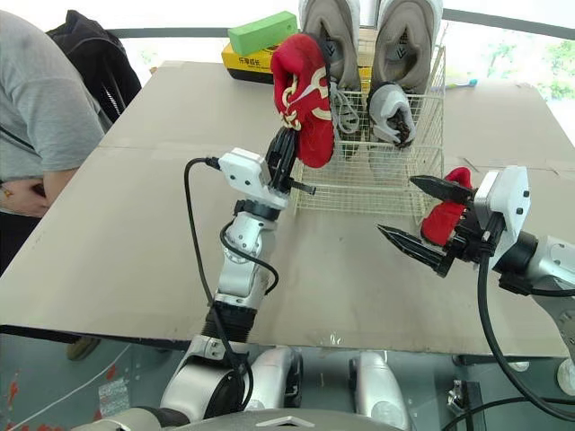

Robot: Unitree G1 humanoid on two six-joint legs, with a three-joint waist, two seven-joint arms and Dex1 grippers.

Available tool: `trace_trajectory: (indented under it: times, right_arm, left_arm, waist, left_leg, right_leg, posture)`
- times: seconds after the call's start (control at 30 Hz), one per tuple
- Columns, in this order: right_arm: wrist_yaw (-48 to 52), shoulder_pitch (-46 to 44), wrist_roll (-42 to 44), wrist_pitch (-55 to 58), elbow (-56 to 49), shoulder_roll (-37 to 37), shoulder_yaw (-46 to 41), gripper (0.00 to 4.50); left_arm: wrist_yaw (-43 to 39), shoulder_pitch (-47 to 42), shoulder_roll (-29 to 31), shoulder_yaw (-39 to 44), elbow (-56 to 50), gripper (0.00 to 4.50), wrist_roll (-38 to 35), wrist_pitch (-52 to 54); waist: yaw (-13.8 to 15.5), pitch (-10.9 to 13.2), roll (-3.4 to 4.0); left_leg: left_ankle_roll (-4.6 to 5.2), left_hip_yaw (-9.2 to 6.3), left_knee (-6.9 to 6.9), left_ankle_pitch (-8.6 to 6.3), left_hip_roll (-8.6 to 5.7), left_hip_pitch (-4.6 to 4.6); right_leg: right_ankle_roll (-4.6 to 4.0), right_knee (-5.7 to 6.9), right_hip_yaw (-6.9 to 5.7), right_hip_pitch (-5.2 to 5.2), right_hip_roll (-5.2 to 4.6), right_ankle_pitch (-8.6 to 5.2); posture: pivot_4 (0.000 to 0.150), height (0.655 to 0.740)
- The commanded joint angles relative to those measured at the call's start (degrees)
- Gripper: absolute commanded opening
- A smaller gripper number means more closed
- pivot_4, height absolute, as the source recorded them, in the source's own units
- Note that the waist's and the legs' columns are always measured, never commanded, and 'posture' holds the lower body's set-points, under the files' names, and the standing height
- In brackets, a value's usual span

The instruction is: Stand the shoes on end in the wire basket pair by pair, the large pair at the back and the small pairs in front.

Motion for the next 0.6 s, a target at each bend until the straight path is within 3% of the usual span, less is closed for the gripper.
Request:
trace_trajectory:
  times: [0.03, 0.6]
  right_arm:
    - [-0.48, -2.06, -0.55, -0.39, 0.21, 1.54, 0.94, 4.5]
    - [2.89, -6.74, -3.19, 0.74, 4.48, 3.88, 5.71, 4.5]
  left_arm:
    - [0.53, 0.23, -0.29, -1.78, 0.56, 0.06, 1.73, -2.13]
    - [3.65, 5.13, 1.21, -3.07, 6.61, 0.06, 5.49, -6.66]
  waist:
    - [0.02, 0.0, 0.0]
    - [0.05, -0.02, 0.02]
  left_leg:
    - [0.0, 0.01, 0.0, 0.0, 0.0, 0.0]
    - [0.0, 0.01, 0.0, 0.0, 0.01, 0.0]
  right_leg:
    - [0.0, 0.0, 0.0, 0.0, -0.01, 0.0]
    - [0.01, 0.01, -0.01, 0.01, -0.06, 0.01]
  posture:
    - [0.15, 0.74]
    - [0.15, 0.74]
